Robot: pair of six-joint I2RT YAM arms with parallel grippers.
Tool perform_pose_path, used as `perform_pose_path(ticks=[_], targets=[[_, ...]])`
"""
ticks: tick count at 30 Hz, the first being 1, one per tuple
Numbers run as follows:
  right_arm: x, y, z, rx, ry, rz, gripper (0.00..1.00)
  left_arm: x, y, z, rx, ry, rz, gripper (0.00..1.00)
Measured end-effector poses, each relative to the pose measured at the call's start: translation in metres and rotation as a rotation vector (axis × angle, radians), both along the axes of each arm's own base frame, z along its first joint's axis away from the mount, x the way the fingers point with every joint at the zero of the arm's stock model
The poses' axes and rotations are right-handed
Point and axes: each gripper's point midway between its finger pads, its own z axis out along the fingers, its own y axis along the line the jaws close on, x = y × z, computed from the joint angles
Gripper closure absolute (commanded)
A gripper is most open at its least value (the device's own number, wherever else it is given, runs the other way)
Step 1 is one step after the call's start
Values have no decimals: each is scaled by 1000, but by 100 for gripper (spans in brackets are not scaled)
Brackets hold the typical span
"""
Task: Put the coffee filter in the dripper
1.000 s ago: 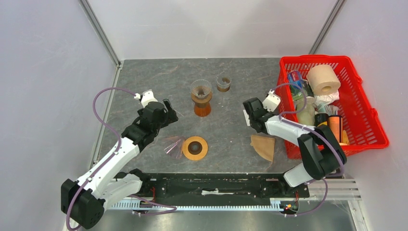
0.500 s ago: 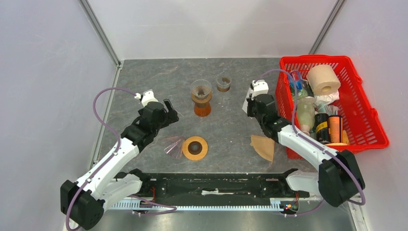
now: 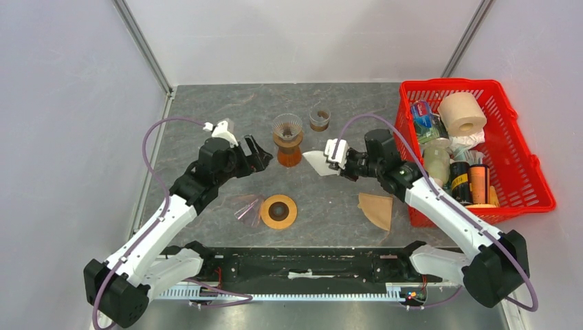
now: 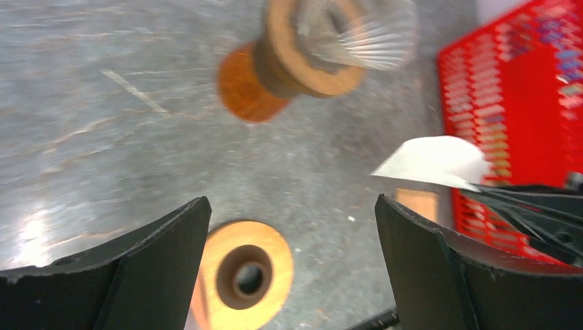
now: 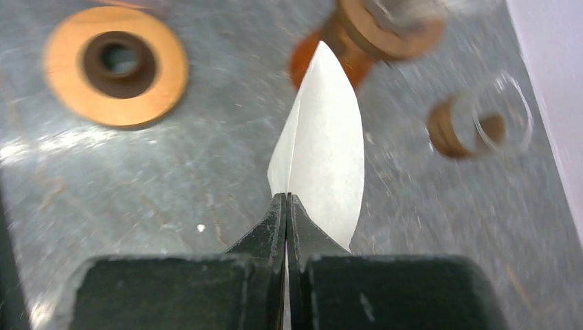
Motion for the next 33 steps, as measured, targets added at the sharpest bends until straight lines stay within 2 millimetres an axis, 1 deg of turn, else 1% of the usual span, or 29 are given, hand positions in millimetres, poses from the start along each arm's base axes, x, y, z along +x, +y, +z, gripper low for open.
perform_pose_path(ticks=[2, 4, 7, 10, 12, 16, 18, 20, 22, 24, 27, 29, 31, 33], targets=[[-15, 11, 9, -36, -3, 148, 100, -3, -16, 7, -44, -4, -79, 3], [-32, 22, 15, -69, -15, 291, 100, -5, -37, 15, -90, -1, -185, 3], [-60, 31, 13, -114, -10, 485, 100, -6, -66, 24, -140, 11, -337, 3], [-84, 30, 7, -151, 24, 628, 100, -13, -88, 18, -165, 42, -472, 4], [-94, 29, 5, -169, 43, 690, 100, -21, -99, 11, -170, 68, -545, 4], [-103, 30, 4, -197, 70, 768, 100, -47, -120, 0, -176, 103, -717, 3], [-106, 30, 3, -204, 73, 794, 100, -60, -128, 0, -172, 97, -786, 3], [-110, 29, 3, -212, 75, 813, 100, -74, -137, 1, -168, 84, -859, 5], [-113, 28, 3, -218, 78, 828, 100, -86, -144, 0, -159, 75, -919, 10], [-114, 29, 4, -221, 76, 839, 100, -93, -148, -4, -143, 73, -949, 15], [-115, 29, 6, -222, 68, 848, 100, -95, -150, -16, -109, 94, -955, 23], [-116, 29, 6, -224, 65, 855, 100, -94, -150, -27, -88, 129, -952, 30], [-117, 29, 6, -225, 65, 859, 100, -95, -151, -39, -69, 164, -950, 38], [-117, 29, 5, -226, 69, 861, 100, -98, -153, -47, -56, 189, -958, 47]])
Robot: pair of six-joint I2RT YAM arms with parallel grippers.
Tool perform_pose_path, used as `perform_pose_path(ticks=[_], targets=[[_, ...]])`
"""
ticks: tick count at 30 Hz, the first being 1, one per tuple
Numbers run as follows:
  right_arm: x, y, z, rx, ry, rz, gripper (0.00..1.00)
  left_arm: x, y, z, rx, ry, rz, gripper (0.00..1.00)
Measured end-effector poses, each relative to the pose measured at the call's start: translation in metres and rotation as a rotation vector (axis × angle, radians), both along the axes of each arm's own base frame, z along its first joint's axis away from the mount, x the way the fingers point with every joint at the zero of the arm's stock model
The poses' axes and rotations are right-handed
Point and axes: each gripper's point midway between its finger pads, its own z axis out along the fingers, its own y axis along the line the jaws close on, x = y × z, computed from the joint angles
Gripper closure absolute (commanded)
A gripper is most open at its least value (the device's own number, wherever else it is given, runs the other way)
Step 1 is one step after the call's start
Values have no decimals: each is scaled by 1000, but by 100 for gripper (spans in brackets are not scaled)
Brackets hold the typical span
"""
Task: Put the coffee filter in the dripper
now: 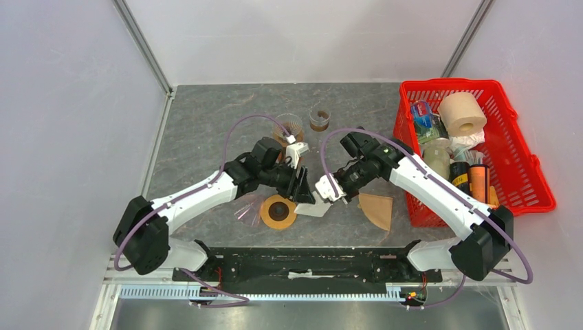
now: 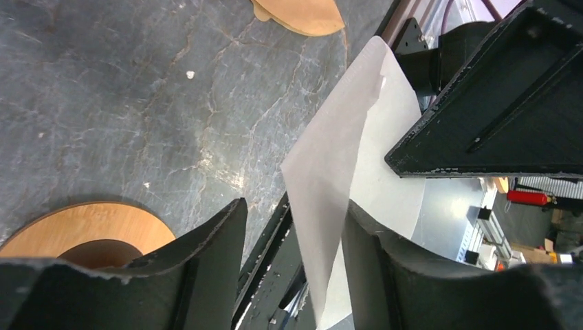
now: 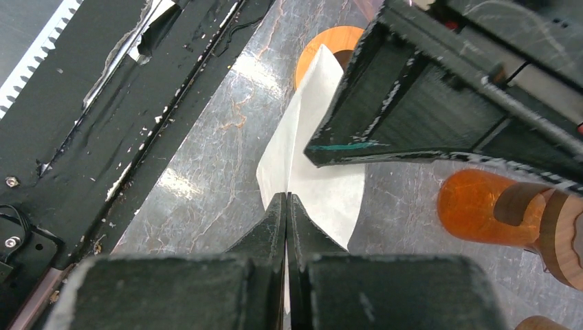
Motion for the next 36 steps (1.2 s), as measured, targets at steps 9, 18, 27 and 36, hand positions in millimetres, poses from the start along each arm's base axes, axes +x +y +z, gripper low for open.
perform_pose_path(ticks=[9, 18, 27, 36], targets=[[-1, 4, -2, -9, 14, 13, 100, -2, -12, -4, 25, -16, -26, 98], [-12, 1, -6, -10, 28, 18, 100, 52, 7, 3, 180, -189, 202, 98], [-15, -2, -2, 47, -29, -14, 100, 56, 18, 12, 236, -243, 252, 98], [2, 4, 3, 51, -32, -130, 31, 51, 18, 23, 196, -254, 210, 98]])
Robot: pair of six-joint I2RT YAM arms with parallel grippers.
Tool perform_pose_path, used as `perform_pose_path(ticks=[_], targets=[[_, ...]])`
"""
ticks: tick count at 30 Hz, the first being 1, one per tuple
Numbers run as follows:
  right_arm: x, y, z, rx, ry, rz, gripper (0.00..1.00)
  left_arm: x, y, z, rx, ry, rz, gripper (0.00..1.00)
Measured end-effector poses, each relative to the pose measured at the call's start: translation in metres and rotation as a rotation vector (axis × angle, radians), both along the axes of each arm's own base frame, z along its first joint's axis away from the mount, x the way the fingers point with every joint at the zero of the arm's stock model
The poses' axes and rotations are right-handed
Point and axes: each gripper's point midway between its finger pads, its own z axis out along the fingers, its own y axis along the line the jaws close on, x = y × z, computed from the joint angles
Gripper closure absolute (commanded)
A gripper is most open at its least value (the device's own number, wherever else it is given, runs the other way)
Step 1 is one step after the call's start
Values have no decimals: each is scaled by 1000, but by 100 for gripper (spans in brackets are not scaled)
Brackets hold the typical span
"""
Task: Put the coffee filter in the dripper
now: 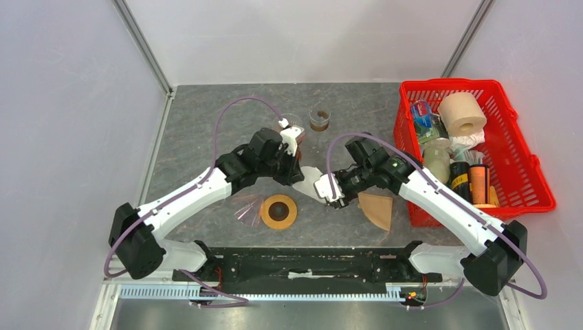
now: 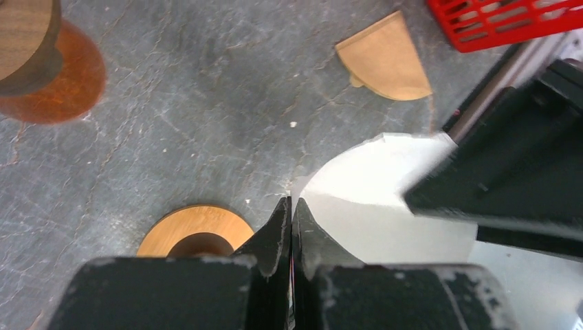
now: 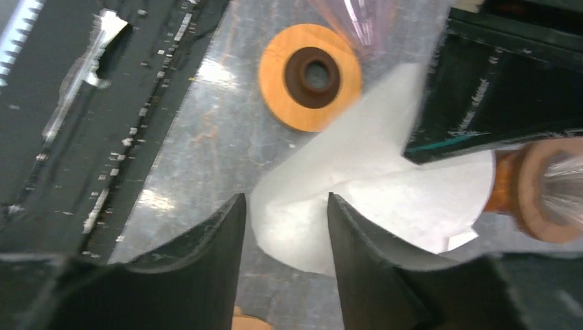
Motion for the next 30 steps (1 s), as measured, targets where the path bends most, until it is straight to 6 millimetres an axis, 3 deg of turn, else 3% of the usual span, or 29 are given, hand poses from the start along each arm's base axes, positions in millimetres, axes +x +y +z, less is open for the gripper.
perform_pose_path(ticks=[1, 2, 7, 12, 16, 19, 24, 26, 30], targets=[[4, 2, 3, 8, -13, -16, 9, -3, -1, 5, -17, -2, -13, 98], [7, 3, 7, 15, -13, -35, 3, -6, -1, 10, -35, -9, -23, 98], [21, 16, 44, 129, -79, -87, 3, -12, 3, 39, -99, -68, -33, 98], [28, 26, 109, 361, -120, -209, 3, -3, 9, 42, -75, -95, 17, 98], [51, 22, 166, 583, -102, -456, 3, 15, 12, 42, -29, -122, 88, 98], [77, 12, 193, 708, -76, -663, 3, 29, 16, 49, -7, -158, 146, 98], [126, -18, 201, 824, -31, -1045, 3, 47, 18, 77, -19, -230, 219, 98], [145, -36, 196, 857, -15, -1225, 3, 56, 22, 90, -19, -264, 263, 98], [164, -69, 182, 883, -19, -1482, 3, 76, 33, 109, 4, -318, 367, 98]])
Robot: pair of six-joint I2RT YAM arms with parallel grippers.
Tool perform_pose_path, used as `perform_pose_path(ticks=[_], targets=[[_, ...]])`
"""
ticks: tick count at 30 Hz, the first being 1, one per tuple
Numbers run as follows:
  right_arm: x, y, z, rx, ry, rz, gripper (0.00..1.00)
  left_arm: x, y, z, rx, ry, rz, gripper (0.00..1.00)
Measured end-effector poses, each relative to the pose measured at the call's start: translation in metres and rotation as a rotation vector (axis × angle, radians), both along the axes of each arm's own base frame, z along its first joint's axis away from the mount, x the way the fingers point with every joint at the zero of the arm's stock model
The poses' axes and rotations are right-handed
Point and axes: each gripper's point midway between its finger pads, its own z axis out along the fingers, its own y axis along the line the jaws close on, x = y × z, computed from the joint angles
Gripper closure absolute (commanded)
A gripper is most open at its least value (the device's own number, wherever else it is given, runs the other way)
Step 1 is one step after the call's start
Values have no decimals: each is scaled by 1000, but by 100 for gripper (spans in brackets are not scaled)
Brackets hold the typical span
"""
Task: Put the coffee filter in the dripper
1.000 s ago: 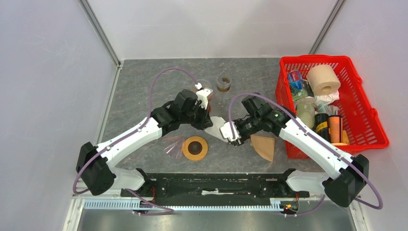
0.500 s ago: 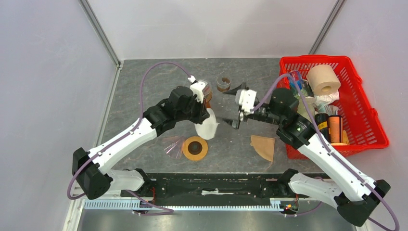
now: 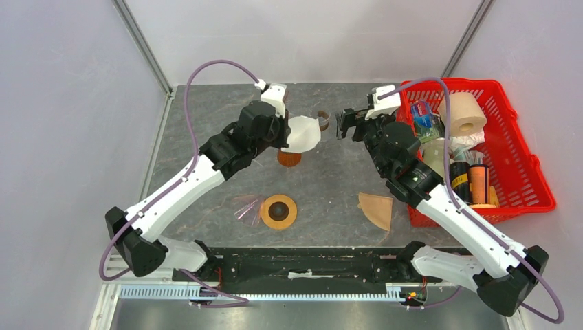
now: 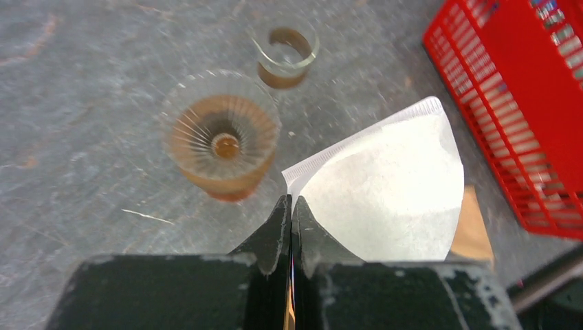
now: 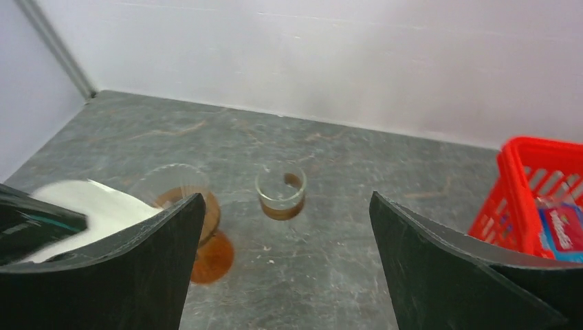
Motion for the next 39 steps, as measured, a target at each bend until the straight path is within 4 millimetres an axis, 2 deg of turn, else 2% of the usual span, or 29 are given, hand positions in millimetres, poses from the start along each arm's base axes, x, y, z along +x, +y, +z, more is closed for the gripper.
perform_pose_path(ticks=[4, 6, 10, 14, 20, 28, 30, 34, 39], targets=[[5, -18, -15, 19, 35, -114, 3, 23, 11, 16, -8, -23, 90, 98], [5, -24, -29, 16, 62, -153, 3, 36, 17, 19, -18, -20, 125, 98], [5, -33, -56, -11, 113, -205, 3, 65, 32, 16, -31, 8, 188, 98], [4, -43, -76, -46, 152, -255, 3, 84, 40, 0, -29, 55, 215, 98], [-1, -57, -97, -69, 193, -318, 3, 94, 35, -30, -31, 149, 196, 98], [-4, -64, -108, -80, 222, -352, 3, 104, 32, -63, -26, 252, 185, 98], [-4, -64, -109, -81, 225, -354, 3, 107, 32, -69, -20, 270, 186, 93], [-4, -65, -108, -80, 224, -362, 3, 108, 32, -77, -5, 302, 190, 73], [-4, -67, -108, -81, 224, -370, 3, 108, 33, -73, -5, 303, 190, 44]])
